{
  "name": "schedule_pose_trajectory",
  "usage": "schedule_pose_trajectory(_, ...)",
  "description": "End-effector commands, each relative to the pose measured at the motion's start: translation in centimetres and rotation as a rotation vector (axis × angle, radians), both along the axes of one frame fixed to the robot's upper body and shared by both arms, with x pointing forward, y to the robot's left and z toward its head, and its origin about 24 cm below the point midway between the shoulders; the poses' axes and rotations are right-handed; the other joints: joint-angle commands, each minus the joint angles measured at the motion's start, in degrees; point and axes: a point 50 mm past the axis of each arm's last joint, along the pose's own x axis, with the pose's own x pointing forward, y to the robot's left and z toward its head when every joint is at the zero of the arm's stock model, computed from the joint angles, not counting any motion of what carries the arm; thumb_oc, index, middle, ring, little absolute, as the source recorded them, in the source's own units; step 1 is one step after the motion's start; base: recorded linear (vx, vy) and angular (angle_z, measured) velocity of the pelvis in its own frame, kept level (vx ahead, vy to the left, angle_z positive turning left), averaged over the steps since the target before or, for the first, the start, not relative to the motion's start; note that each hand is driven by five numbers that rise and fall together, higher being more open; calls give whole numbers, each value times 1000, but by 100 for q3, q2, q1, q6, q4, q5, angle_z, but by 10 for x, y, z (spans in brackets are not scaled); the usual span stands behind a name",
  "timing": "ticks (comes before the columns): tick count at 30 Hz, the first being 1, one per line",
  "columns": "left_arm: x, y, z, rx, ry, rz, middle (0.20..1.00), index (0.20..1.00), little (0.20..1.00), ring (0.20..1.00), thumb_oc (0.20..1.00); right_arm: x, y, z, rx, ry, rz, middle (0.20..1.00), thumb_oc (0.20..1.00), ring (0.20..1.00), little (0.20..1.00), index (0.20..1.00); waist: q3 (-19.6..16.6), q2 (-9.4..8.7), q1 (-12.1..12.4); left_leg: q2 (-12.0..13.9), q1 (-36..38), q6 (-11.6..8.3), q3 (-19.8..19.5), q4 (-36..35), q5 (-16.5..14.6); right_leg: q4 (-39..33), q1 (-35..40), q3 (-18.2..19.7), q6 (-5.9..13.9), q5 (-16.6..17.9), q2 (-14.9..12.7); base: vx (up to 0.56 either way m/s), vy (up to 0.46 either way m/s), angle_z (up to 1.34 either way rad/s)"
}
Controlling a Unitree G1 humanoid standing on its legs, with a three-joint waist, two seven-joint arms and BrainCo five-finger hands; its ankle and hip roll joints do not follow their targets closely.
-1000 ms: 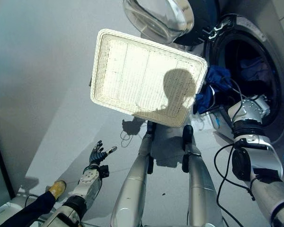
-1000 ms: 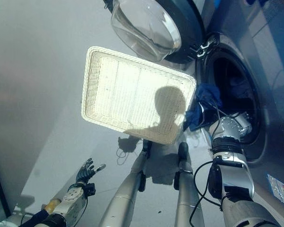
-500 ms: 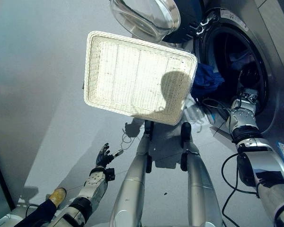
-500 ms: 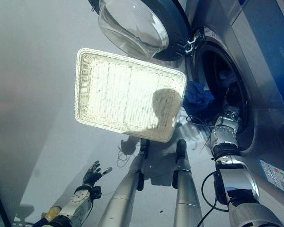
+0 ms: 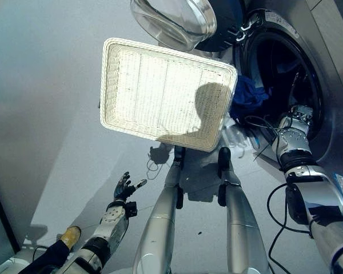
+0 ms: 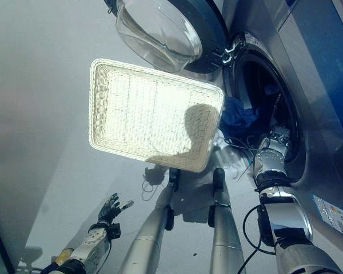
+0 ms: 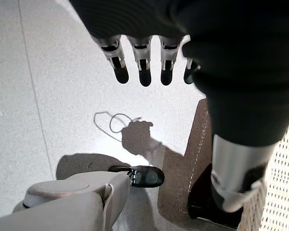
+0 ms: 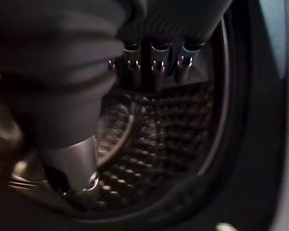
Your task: Put the clothes into the washing machine.
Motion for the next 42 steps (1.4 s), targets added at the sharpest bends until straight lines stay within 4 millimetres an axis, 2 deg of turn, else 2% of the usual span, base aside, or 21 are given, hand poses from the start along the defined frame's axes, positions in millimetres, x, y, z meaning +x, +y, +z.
schedule_pose_trajectory(1,-2,-4,-4,-15,0,14,1000,1000,1000,1000,1000,-25,-28,35,-55,-183,-190,1000,1000,1000,1000,1000,-88,176,-90,-400,88,47,155,359,-349,-899,393,-326,96,689,127,4,46,-3)
schedule_pose_trajectory(4,-1,-6,-4,-22,0,13,1000,1000,1000,1000,1000,-24,-25,22,-66,-152,-192,1000,1000,1000,1000,1000,-88,187,-114,-403,81,45,180,344,-334,-937,376,-305,99,729,122,1,43,-4)
schedule_pose_trajectory(8,0,-8,-4,-31,-4,18,1000,1000,1000,1000,1000,-18,-14,2,-182,-20,-132,1000,1000,1000,1000,1000,-88,177,-148,-391,36,41,218,326,-309,-977,324,-278,108,779,119,-3,18,-2)
schedule_pose_trajectory(13,-2,-9,-5,-40,-7,29,1000,1000,1000,1000,1000,-17,0,-52,-234,164,-52,1000,1000,1000,1000,1000,-88,121,-194,-367,-17,32,261,292,-269,-995,267,-233,94,822,148,1,11,-1)
schedule_pose_trajectory(15,-2,-11,-6,-41,-8,35,1000,1000,1000,1000,1000,-20,13,-75,-269,241,-23,1000,1000,1000,1000,1000,-88,100,-213,-366,-32,30,280,267,-252,-1013,252,-217,91,841,157,-5,19,-5)
schedule_pose_trajectory(21,-4,-16,-8,-52,-13,49,1000,1000,1000,1000,1000,-25,42,-99,-434,362,24,1000,1000,1000,1000,1000,-88,75,-267,-366,-68,22,306,239,-216,-1038,212,-177,73,861,170,-12,46,-5)
schedule_pose_trajectory(26,-8,-21,-11,-72,-8,65,1000,1000,1000,1000,1000,-35,74,-122,-618,494,41,1000,1000,1000,1000,1000,-88,72,-331,-363,-87,10,346,228,-183,-1023,173,-139,64,858,167,-14,74,-5)
schedule_pose_trajectory(29,-9,-25,-13,-87,-5,76,1000,1000,1000,1000,1000,-40,83,-135,-631,564,54,1000,1000,1000,1000,1000,-88,83,-367,-353,-79,0,382,194,-167,-1021,165,-117,62,849,173,-11,70,-7)
schedule_pose_trajectory(36,-15,-31,-20,-118,7,93,1000,1000,1000,1000,1000,-54,90,-179,-467,793,107,1000,1000,1000,1000,1000,-88,130,-438,-339,-38,-13,445,138,-153,-1035,190,-43,47,835,181,-11,73,-3)
schedule_pose_trajectory(38,-16,-33,-21,-128,7,98,1000,1000,1000,1000,1000,-57,89,-193,-465,910,129,1000,1000,1000,1000,1000,-88,155,-456,-341,-40,-8,459,143,-158,-1031,179,-17,44,834,184,-12,55,-6)
schedule_pose_trajectory(39,-16,-35,-21,-132,6,99,1000,1000,1000,1000,1000,-59,90,-206,-481,1026,159,1000,1000,1000,1000,1000,-88,170,-458,-345,-65,-7,467,174,-168,-1031,155,-1,44,839,175,-9,48,-5)
schedule_pose_trajectory(42,-15,-36,-21,-137,10,101,1000,1000,1000,1000,1000,-62,88,-219,-502,1141,196,1000,1000,1000,1000,1000,-88,184,-450,-346,-124,-6,465,269,-190,-1020,97,8,54,863,135,0,26,-1)
